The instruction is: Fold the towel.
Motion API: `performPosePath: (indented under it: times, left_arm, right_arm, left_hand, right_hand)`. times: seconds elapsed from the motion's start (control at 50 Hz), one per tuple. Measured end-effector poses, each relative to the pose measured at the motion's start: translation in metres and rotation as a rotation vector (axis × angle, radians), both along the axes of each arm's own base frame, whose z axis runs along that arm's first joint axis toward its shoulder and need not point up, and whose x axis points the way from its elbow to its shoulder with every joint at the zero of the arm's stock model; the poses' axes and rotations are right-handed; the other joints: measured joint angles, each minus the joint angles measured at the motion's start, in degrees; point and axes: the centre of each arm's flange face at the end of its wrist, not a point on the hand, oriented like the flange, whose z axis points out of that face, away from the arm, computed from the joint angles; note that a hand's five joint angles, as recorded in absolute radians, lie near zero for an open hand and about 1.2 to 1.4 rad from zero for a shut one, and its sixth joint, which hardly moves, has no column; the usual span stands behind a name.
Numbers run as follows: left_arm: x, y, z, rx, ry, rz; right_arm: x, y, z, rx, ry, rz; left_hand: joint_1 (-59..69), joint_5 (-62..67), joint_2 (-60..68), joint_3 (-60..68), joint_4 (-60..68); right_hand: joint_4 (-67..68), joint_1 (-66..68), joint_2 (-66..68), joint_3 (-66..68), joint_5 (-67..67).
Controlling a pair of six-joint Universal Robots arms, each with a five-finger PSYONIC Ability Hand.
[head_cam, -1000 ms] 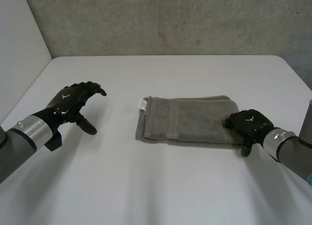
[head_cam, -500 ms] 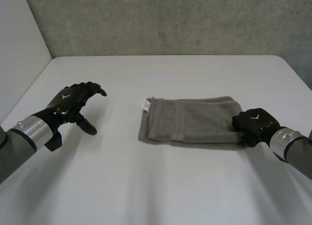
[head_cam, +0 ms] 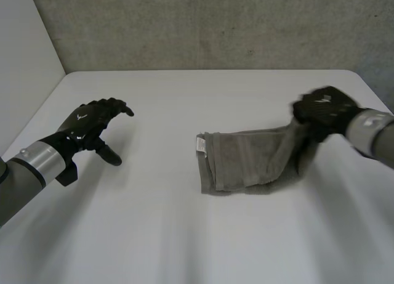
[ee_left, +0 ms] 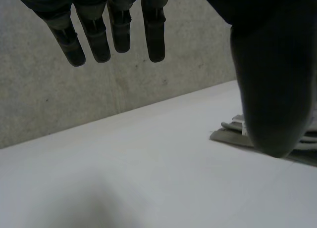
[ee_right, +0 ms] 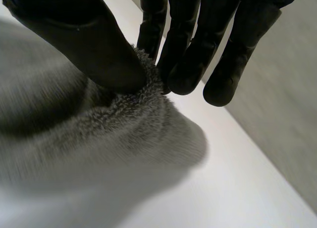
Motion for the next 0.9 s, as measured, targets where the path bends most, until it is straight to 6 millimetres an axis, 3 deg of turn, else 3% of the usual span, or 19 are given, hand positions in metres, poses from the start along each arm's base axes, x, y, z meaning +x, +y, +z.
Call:
performPosePath:
  times: [0.08,0.18,0.22,0.28,0.34,0.38,0.46,0.62,0.72,0.9]
  left_arm:
    - [-0.008,0.0,0.007,-0.032,0.005,-0.025]
    - [-0.027,0.002,0.018,-0.104,0.016,-0.077]
    - [-0.034,0.003,0.021,-0.124,0.022,-0.094]
    - [-0.046,0.004,0.026,-0.146,0.043,-0.126]
    - [-0.063,0.008,0.03,-0.143,0.085,-0.173]
    - [-0.071,0.011,0.032,-0.133,0.107,-0.195]
    - [-0.09,0.016,0.036,-0.104,0.162,-0.235]
    - [-0.128,0.027,0.036,-0.011,0.273,-0.229]
    - [-0.145,0.037,0.021,0.065,0.287,-0.208]
    - [-0.173,0.062,-0.033,0.225,0.199,-0.205]
  right_arm:
    - [0.054,0.03,0.0,-0.006,-0.008,0.162]
    - [0.107,0.07,-0.028,0.049,0.01,0.331]
    - [0.117,0.079,-0.04,0.072,0.021,0.363]
    - [0.124,0.087,-0.055,0.106,0.041,0.379]
    - [0.123,0.088,-0.06,0.126,0.047,0.349]
    - [0.119,0.086,-0.058,0.132,0.04,0.323]
    - [0.101,0.073,-0.046,0.146,-0.017,0.222]
    - [0.045,0.042,-0.013,0.174,-0.243,-0.027]
    - [0.029,0.032,-0.015,0.201,-0.308,-0.097]
    - [0.027,0.02,-0.044,0.263,-0.319,-0.128]
  left_hand:
    - [0.0,0.0,0.0,0.0,0.0]
    - [0.0,0.0,0.0,0.0,0.0]
    - [0.0,0.0,0.0,0.0,0.0]
    - [0.0,0.0,0.0,0.0,0.0]
    - [0.0,0.0,0.0,0.0,0.0]
    - [0.0,0.0,0.0,0.0,0.0]
    - [0.0,0.0,0.0,0.0,0.0]
    - [0.0,0.12,0.0,0.0,0.0]
    - [0.0,0.12,0.0,0.0,0.0]
    - [0.02,0.59,0.0,0.11,0.0]
  right_hand:
    - [0.0,0.3,0.0,0.0,0.0]
    - [-0.03,0.5,0.45,-0.09,-0.02]
    - [-1.17,0.27,0.35,-0.81,-0.51]
    - [-23.1,-21.49,-21.67,-22.42,-22.93]
    - [-52.8,-52.45,-53.29,-52.49,-54.62]
    - [-60.34,-58.48,-59.34,-60.05,-61.62]
    - [-62.56,-61.63,-60.81,-62.21,-62.27]
    - [-62.56,-61.83,-60.81,-62.21,-62.27]
    - [-62.56,-61.84,-60.81,-62.21,-62.27]
    - [-62.56,-61.85,-60.81,-62.21,-62.27]
